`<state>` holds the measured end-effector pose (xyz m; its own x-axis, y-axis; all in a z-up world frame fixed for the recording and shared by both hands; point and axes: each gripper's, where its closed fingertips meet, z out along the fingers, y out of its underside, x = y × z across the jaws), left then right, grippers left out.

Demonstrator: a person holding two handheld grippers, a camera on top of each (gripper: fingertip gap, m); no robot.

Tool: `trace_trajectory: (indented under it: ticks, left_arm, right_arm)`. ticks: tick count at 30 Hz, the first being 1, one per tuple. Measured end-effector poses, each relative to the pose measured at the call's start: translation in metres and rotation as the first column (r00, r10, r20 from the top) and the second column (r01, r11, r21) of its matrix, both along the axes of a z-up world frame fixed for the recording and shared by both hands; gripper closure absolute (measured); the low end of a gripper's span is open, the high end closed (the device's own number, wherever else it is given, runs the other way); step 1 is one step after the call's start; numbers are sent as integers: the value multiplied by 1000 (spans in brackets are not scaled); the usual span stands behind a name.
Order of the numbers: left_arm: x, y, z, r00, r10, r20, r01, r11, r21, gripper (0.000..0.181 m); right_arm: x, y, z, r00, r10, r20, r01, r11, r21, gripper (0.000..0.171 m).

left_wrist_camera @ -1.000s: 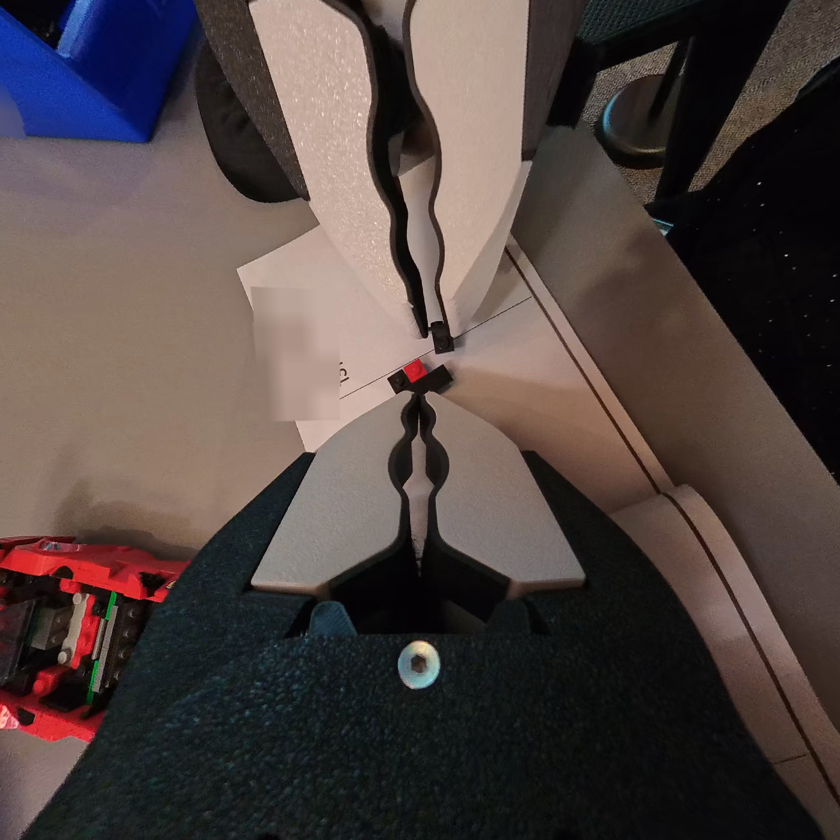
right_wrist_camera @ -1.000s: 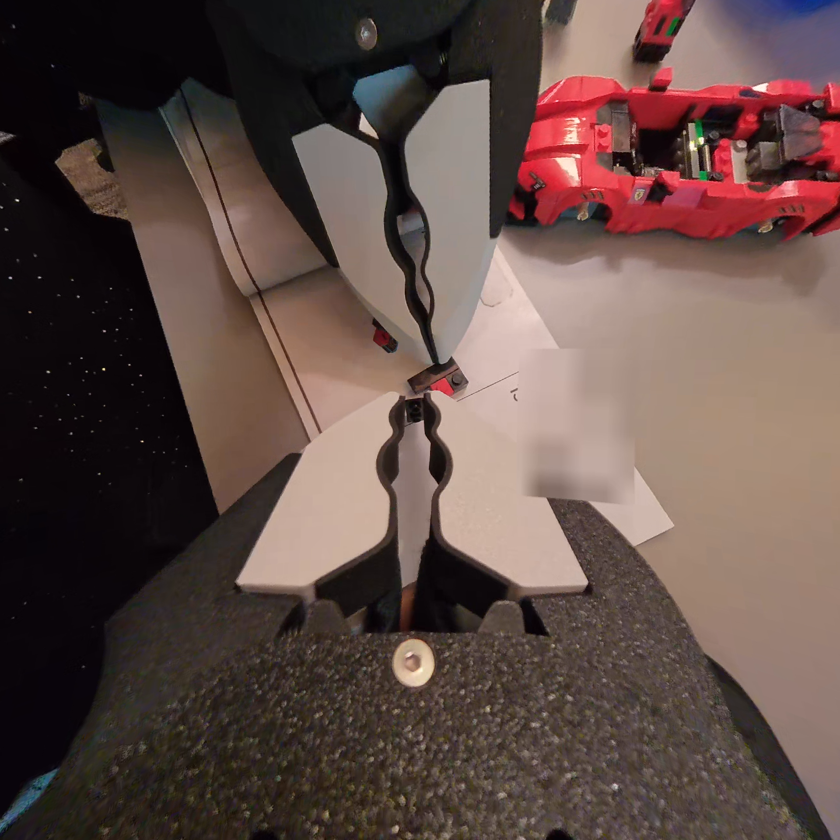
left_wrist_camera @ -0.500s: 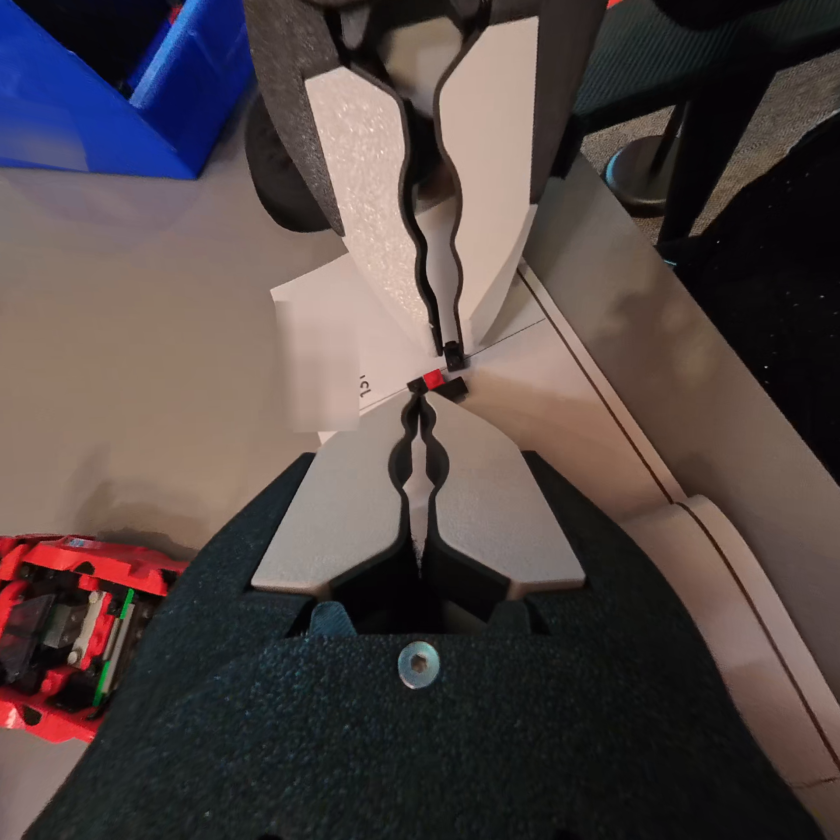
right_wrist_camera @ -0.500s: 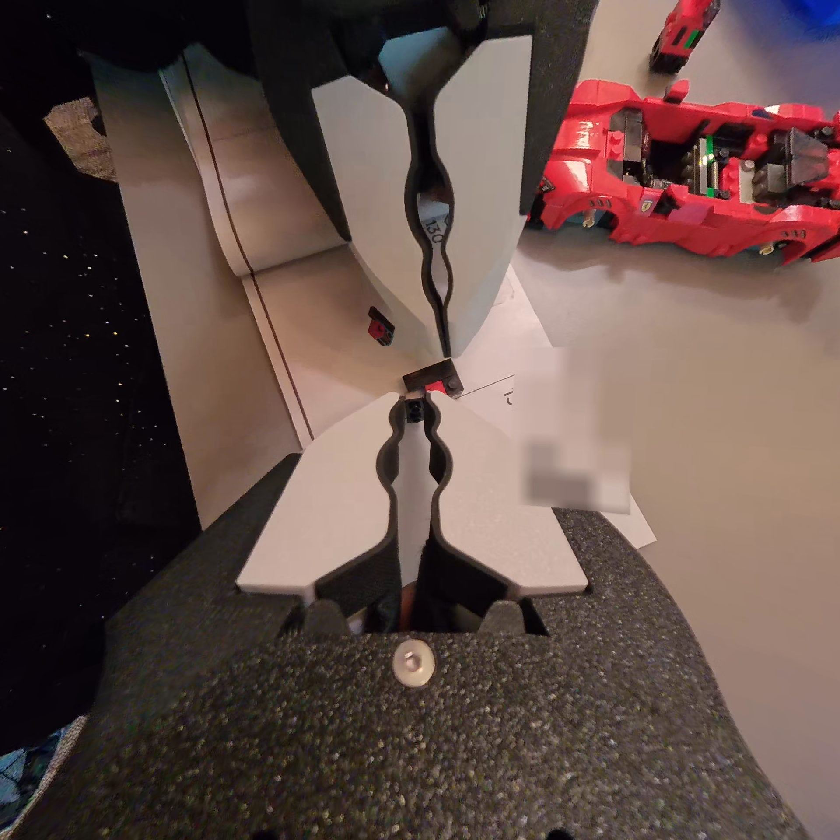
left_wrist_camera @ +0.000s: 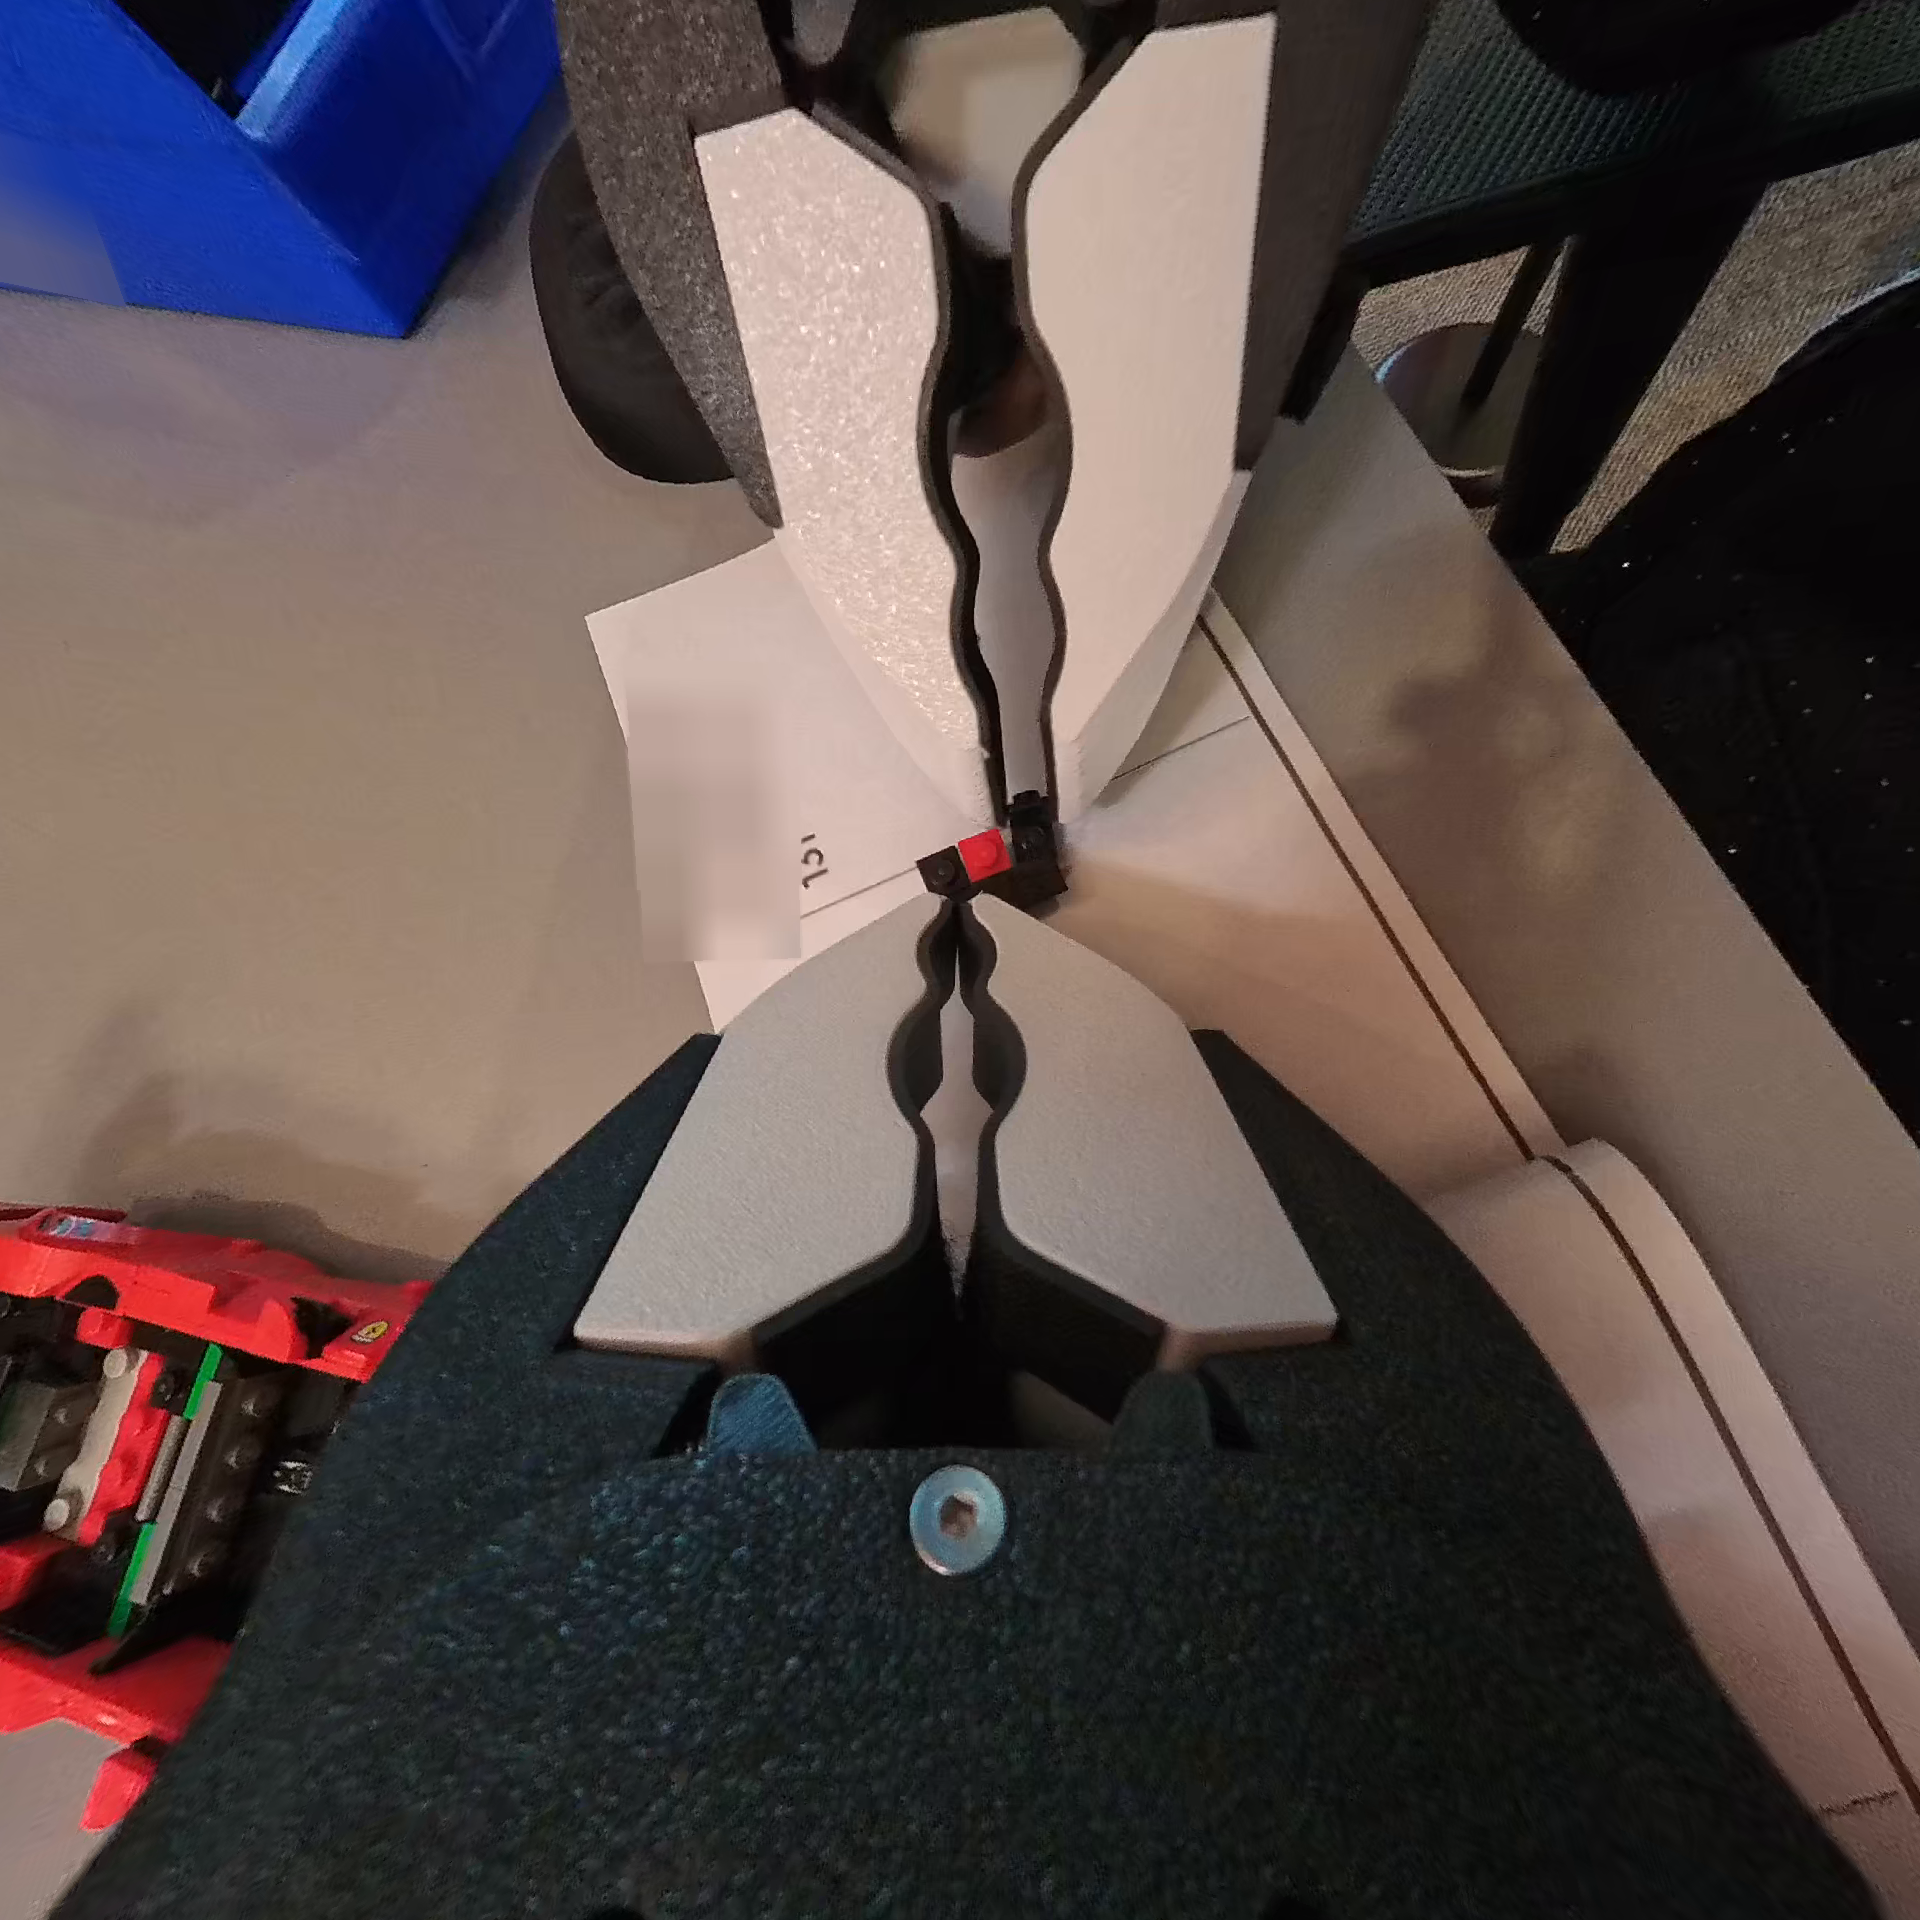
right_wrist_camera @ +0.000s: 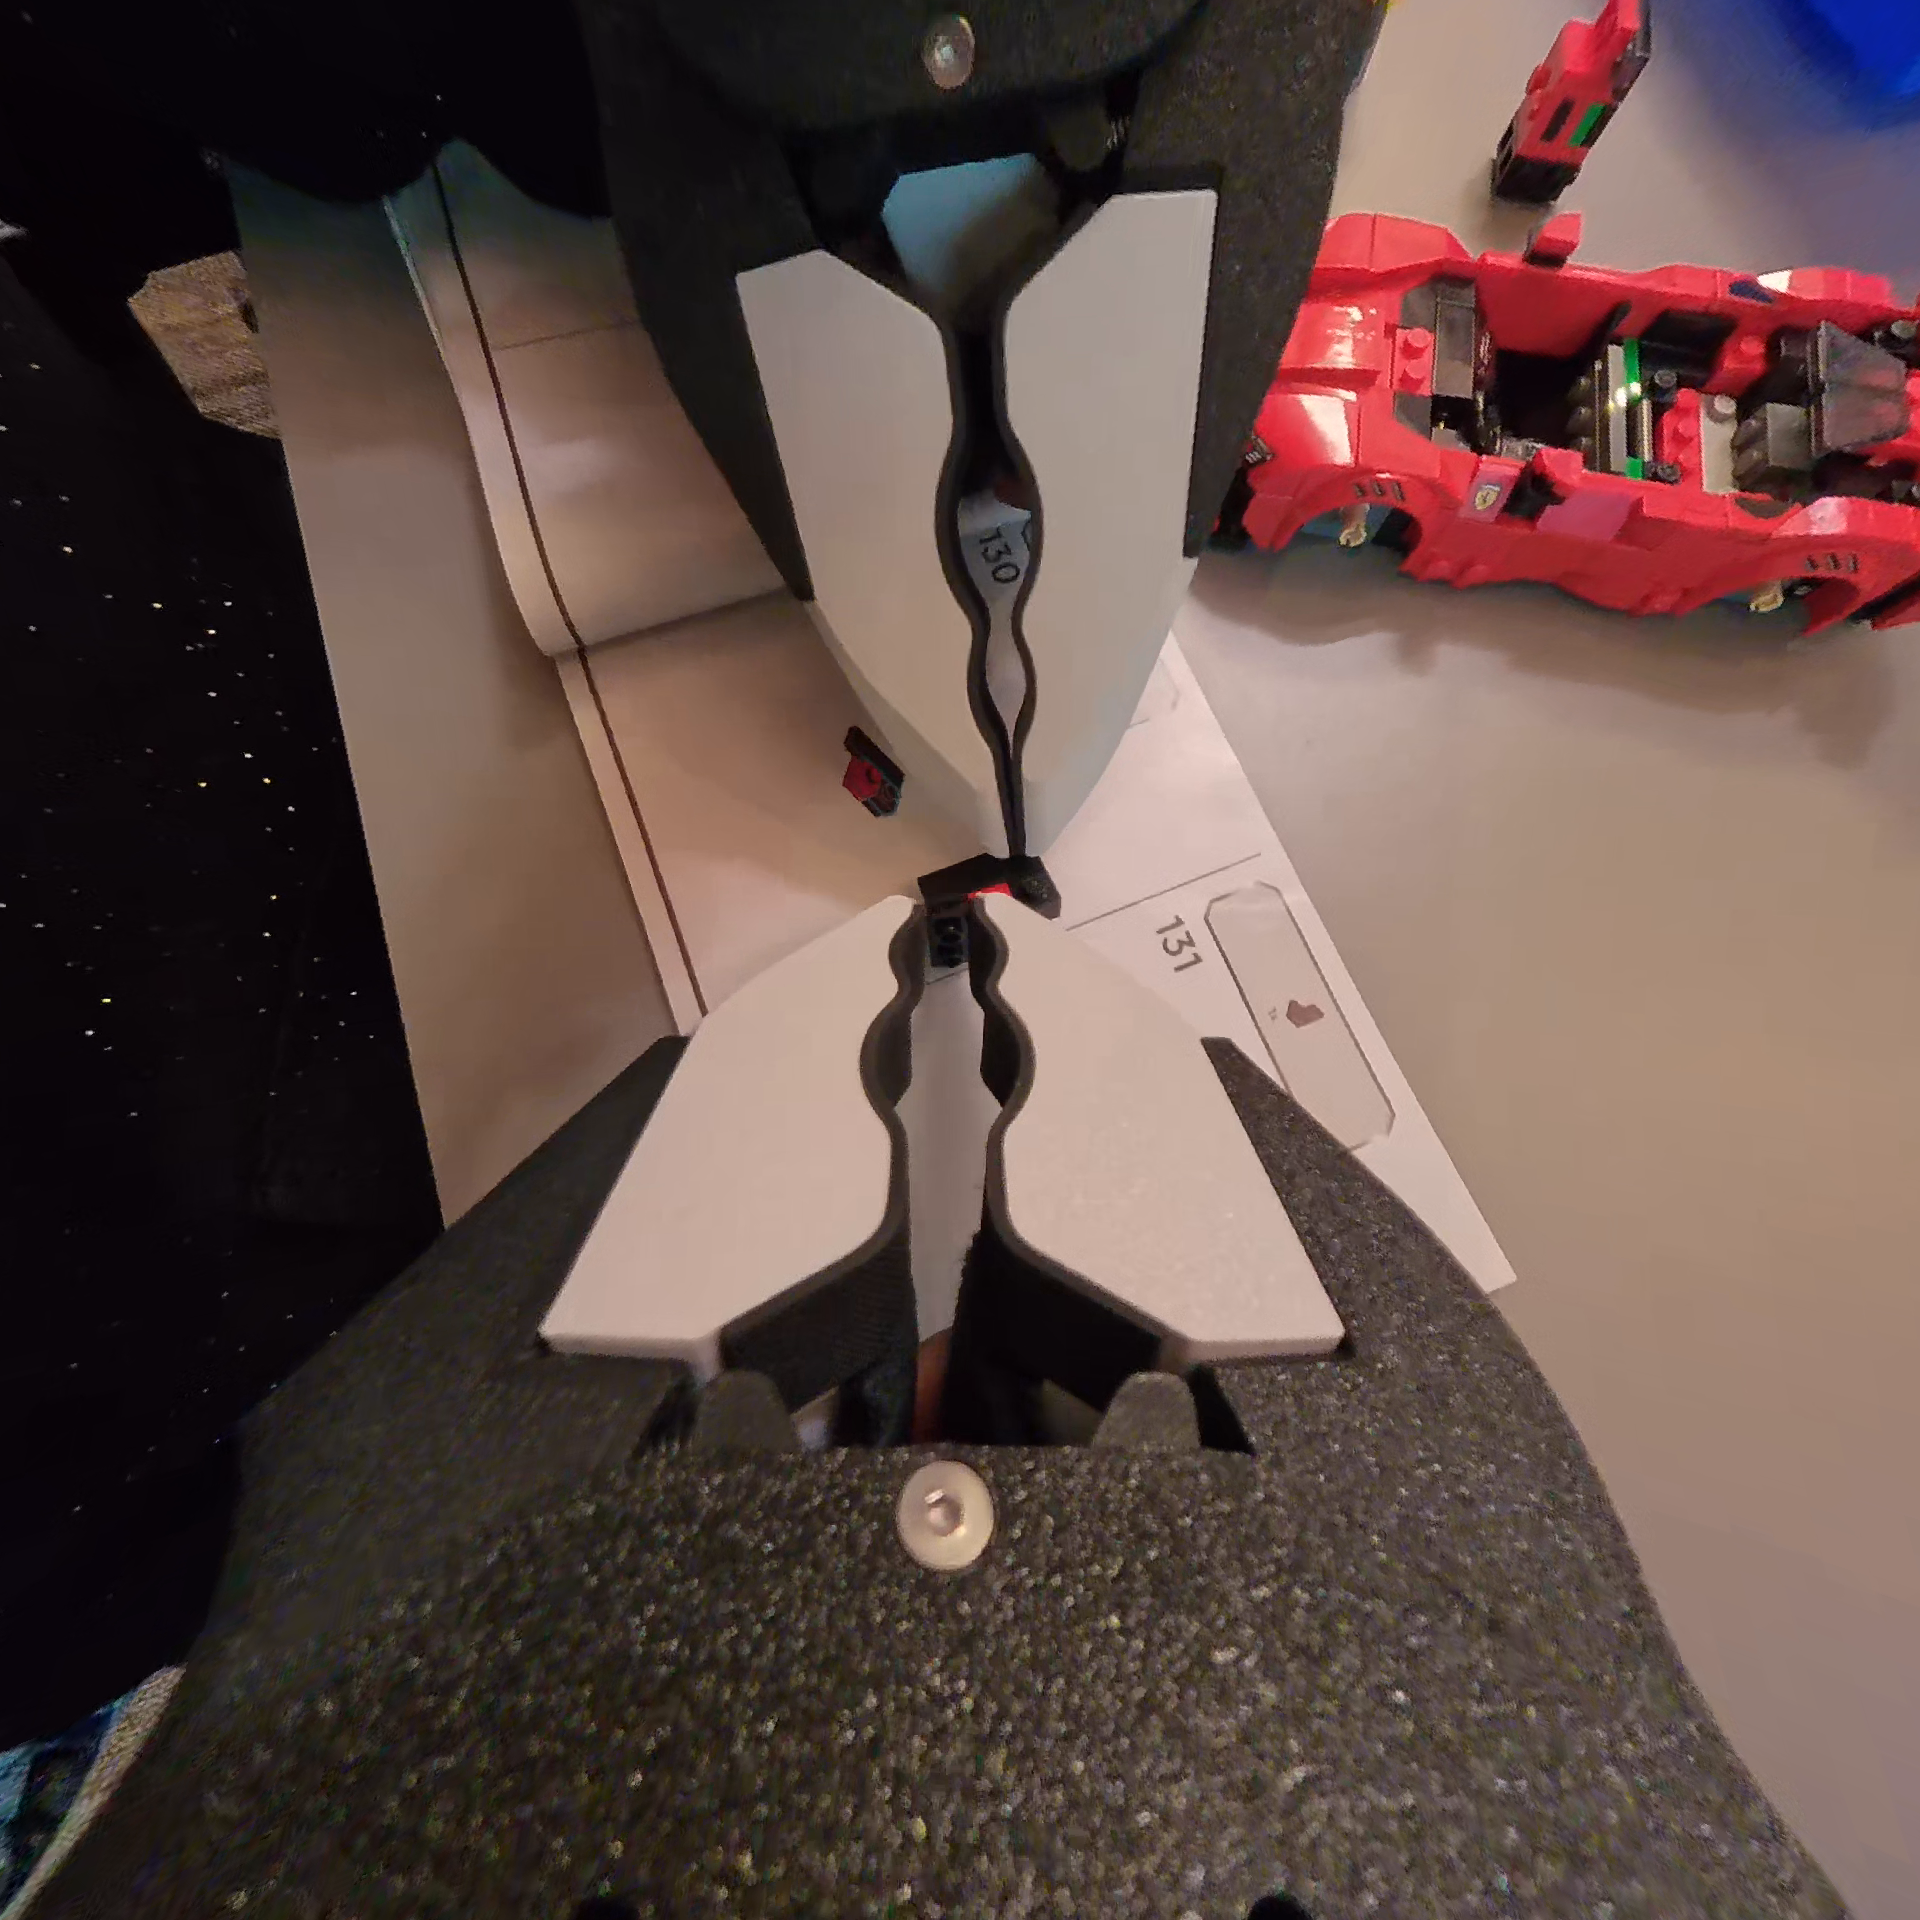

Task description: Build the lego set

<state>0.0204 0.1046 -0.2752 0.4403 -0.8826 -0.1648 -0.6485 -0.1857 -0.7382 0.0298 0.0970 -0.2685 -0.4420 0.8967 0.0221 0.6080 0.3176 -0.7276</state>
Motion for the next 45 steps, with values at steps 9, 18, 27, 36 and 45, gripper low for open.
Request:
trace_trajectory:
  ticks: [9, 18, 27, 36, 45]
  left_arm:
    - [0, -1, 0, 1000, -6, 4, 6, 1000, -12, 181]
    - [1, 0, -1, 1000, -17, -10, 17, 1000, -12, 181]
    - [2, -1, 1, 1000, -23, 0, 23, 1000, -14, 181]
    - [2, 9, 1, 1000, 20, -21, -21, 1000, -5, 181]
    - [3, 7, 0, 1000, 8, -24, -8, 1000, -2, 181]
  right_arm:
    - [-2, -2, -1, 999, 37, -30, -36, 998, 48, 163]
    - [-5, -2, -1, 996, 76, -52, -70, 990, 120, 163]
    - [-3, -1, 1, 995, 74, -62, -66, 990, 125, 155]
    - [15, 5, -2, 1000, -6, 5, 6, 994, 109, 164]
    - [11, 4, -10, 997, -66, 50, 61, 994, 92, 166]
